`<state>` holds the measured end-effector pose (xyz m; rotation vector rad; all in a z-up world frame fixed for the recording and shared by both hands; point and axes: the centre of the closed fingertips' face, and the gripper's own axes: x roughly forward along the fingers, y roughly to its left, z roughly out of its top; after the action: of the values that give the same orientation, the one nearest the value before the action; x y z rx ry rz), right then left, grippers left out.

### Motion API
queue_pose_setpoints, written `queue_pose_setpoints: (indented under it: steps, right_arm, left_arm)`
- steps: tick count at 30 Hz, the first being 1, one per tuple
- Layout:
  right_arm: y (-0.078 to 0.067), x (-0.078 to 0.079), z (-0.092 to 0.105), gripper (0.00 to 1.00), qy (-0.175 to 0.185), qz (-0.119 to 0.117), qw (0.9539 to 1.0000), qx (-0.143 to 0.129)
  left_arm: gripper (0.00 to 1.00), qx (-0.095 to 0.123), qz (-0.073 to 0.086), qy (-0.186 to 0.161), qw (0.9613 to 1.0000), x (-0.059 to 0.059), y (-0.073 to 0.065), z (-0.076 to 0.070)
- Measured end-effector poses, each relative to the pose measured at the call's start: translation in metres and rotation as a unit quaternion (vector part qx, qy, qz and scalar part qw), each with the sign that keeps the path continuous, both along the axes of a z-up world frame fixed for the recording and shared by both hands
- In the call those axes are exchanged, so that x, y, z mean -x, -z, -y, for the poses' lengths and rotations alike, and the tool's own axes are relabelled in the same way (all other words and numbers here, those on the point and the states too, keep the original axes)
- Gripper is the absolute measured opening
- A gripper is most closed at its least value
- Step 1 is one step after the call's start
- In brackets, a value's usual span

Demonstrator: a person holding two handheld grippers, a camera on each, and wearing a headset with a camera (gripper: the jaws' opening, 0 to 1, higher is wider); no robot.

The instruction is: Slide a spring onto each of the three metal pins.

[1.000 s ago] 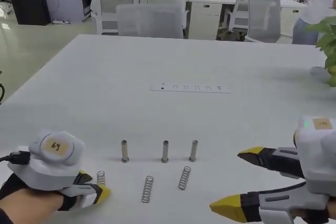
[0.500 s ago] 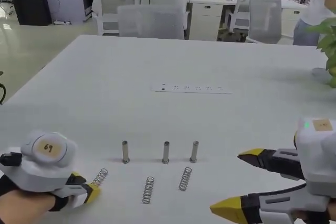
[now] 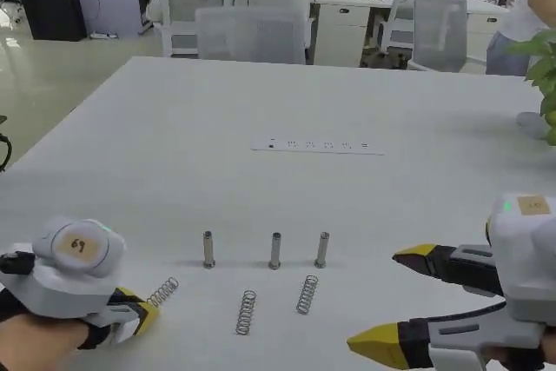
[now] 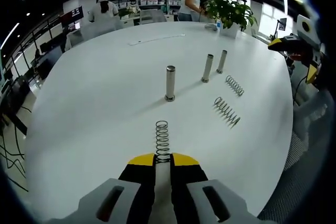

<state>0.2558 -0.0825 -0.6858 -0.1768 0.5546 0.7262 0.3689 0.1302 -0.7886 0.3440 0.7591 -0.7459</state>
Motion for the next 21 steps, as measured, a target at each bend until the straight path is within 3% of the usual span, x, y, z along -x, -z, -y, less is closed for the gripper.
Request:
queue_pose_setpoints:
  steps: [11, 21]
  right_arm:
    - [-0.003, -0.001, -0.001, 0.74, -0.002, 0.003, 1.0000, 0.002]
    - [-0.006, 0.000, -0.002, 0.74, -0.002, 0.006, 1.0000, 0.003]
  left_arm:
    - [0.02, 0.022, -0.001, 0.005, 0.9997, 0.007, -0.012, 0.002]
    - [0.02, 0.044, 0.012, 0.031, 0.9985, 0.019, -0.036, 0.005]
